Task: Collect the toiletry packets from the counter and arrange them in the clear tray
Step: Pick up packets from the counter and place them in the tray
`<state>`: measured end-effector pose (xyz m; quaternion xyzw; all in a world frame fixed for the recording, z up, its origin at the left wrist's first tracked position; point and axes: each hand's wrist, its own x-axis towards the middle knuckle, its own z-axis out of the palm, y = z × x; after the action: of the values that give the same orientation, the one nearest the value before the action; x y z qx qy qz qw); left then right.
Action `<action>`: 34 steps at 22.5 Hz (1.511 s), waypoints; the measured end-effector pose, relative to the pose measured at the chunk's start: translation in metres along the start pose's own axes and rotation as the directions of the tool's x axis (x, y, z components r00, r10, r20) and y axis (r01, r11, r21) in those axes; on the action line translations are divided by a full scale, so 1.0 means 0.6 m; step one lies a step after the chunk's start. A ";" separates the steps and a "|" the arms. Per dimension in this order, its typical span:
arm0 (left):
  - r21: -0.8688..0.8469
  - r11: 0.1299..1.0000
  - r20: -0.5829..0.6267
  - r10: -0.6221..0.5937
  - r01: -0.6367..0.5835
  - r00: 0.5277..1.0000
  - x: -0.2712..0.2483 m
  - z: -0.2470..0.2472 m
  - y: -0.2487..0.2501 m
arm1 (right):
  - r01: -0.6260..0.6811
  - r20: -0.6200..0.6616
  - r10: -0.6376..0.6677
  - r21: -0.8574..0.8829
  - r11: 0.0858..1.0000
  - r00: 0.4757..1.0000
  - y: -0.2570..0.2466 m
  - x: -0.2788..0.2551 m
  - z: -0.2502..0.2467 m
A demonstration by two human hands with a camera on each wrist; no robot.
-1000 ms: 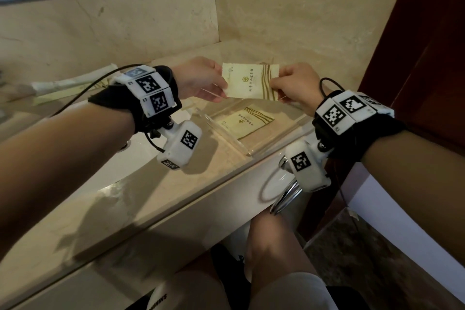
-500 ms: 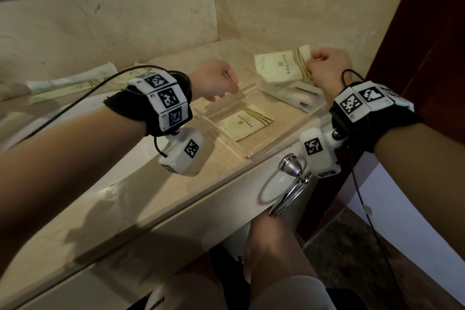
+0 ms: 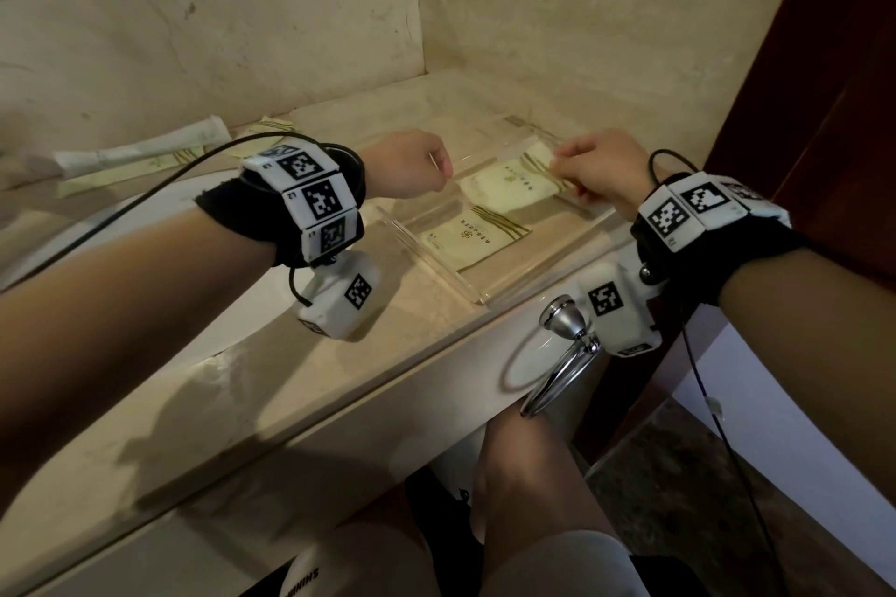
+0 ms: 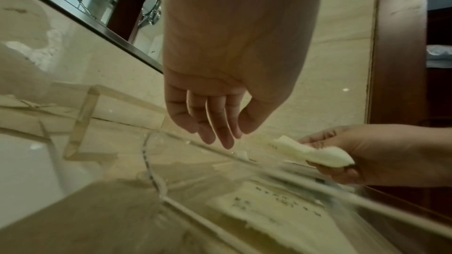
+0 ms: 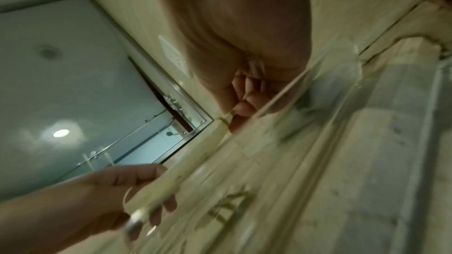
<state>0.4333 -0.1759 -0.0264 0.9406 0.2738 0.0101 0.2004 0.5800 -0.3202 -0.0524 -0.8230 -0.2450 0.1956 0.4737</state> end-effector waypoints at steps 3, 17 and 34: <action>0.005 1.000 0.017 0.014 -0.014 1.000 -0.013 0.001 0.000 | 0.064 0.113 -0.056 -0.068 0.996 0.992 -0.005 -0.014 0.031; 0.302 0.952 0.228 -0.032 -0.040 0.973 -0.047 0.037 0.033 | 0.223 0.145 -0.177 -0.432 0.874 0.974 -0.004 -0.032 0.086; 0.392 0.918 0.286 -0.059 -0.060 0.956 -0.046 0.039 0.051 | 0.230 0.148 -0.185 -0.773 0.591 0.972 -0.002 -0.029 0.098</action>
<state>0.4288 -0.2223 -0.0337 0.9527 0.2373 -0.1846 0.0440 0.5333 -0.2897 -0.0779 -0.9071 -0.4120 0.0338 0.0793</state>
